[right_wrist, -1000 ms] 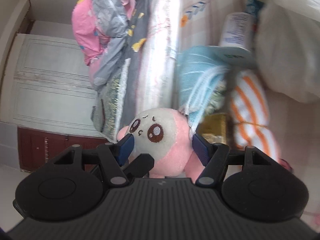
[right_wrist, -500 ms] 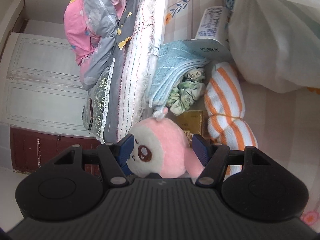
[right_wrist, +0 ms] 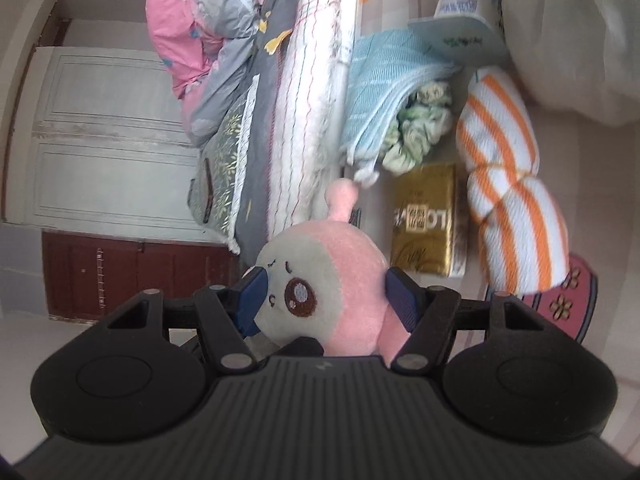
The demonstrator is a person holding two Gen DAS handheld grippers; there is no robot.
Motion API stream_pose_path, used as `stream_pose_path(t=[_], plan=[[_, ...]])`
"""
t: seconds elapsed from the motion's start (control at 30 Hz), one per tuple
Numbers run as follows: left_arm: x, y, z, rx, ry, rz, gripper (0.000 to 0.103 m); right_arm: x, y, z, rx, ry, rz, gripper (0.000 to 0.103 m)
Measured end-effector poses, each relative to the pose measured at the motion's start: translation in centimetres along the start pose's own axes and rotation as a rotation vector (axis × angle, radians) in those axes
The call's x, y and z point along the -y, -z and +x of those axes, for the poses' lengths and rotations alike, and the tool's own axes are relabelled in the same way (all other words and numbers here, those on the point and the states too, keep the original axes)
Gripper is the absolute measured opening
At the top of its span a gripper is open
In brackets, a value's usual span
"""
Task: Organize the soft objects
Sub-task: 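Lift the plush toy with the right tool and carry it over the box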
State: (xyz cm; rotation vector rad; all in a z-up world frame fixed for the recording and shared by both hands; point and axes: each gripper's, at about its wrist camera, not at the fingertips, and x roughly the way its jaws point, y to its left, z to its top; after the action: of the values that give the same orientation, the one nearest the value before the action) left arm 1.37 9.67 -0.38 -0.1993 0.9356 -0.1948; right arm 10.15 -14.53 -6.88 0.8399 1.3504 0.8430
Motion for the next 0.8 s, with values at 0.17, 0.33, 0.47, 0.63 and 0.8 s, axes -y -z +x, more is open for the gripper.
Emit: stream_pose_path(t=[0.17,0.33,0.47,0.63,0.8], plan=[[1.5,-0.1,-1.5,0.048,-0.016,0.039,0.08,-1.0,0.9,-1.8,0.022,-0.035,-0.04,0.066],[4.8,-2.0,-2.5,0.115,-0.005,0.128,0.08,-2.7,1.0,-6.3,0.121,-0.057,-0.126,0.066],[8.7,-4.8,-2.4,0.162,0.051,0.224,0.08,-3.6,0.5,-11.9,0.245,-0.058,-0.166,0.066],[15.5,-8.6,-0.4,0.187,0.173,0.345,0.081,-3.3,0.2,-20.9,0.43,-0.008,-0.188,0.066],[23.2,-11.4,3.8,0.142,0.301,0.436,0.081,-1.1,-0.3,-29.5,0.582,0.089,-0.173,0.066]])
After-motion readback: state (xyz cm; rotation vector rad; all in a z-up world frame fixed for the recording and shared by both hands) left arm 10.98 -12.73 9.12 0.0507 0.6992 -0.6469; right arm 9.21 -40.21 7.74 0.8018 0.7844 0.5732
